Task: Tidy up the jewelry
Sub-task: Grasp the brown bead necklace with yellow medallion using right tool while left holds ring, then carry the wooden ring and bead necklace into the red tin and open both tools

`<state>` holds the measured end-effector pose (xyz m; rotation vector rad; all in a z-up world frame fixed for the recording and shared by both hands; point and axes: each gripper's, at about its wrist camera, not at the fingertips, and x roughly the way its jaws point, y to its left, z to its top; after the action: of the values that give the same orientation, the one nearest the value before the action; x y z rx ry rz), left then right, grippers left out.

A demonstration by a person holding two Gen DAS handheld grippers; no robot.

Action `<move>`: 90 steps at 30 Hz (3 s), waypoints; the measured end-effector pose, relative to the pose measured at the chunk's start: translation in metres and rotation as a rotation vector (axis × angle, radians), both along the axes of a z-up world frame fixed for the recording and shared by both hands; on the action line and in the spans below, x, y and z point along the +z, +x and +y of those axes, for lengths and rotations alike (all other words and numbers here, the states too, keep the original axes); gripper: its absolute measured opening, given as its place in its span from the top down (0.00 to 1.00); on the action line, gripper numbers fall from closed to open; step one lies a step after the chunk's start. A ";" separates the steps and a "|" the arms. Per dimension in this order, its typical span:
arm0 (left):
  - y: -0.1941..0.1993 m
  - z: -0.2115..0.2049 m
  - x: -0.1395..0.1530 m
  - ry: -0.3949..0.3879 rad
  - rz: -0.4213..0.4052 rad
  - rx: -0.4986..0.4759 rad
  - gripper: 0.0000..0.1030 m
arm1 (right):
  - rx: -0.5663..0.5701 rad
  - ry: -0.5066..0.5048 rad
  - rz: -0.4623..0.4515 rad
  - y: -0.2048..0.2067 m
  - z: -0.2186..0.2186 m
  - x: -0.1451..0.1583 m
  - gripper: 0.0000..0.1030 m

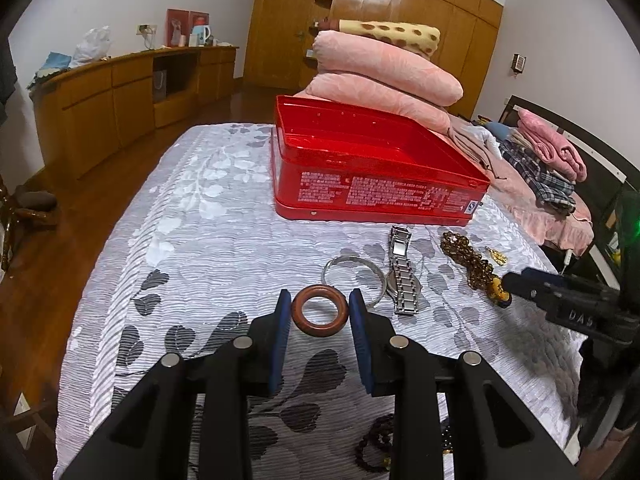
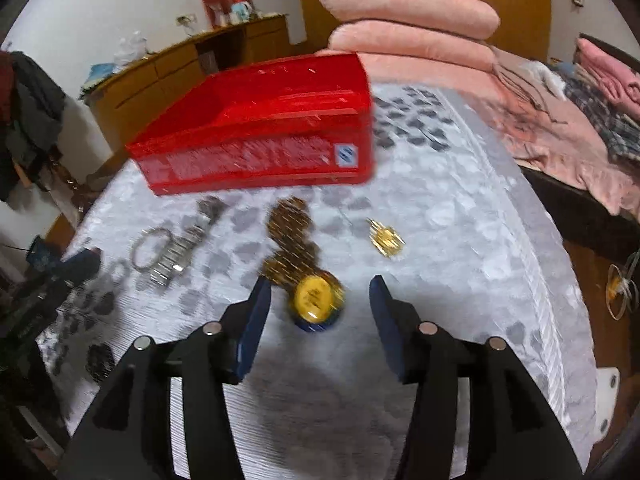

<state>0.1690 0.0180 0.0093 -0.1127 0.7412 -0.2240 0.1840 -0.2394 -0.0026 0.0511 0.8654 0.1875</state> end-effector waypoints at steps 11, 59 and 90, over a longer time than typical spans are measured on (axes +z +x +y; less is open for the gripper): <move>0.007 0.002 0.004 -0.003 -0.006 0.011 0.72 | 0.052 -0.013 0.042 0.038 0.018 -0.012 0.52; 0.035 -0.020 0.065 -0.001 -0.154 -0.022 0.72 | 0.078 0.033 -0.125 0.037 0.019 0.061 0.76; 0.168 -0.038 0.056 0.022 -0.057 0.050 0.72 | 0.024 0.135 -0.111 0.145 0.025 0.069 0.76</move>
<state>0.3366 -0.0205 0.0650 -0.1030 0.6828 -0.1703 0.3288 -0.2145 0.0665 0.1553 0.7424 0.2693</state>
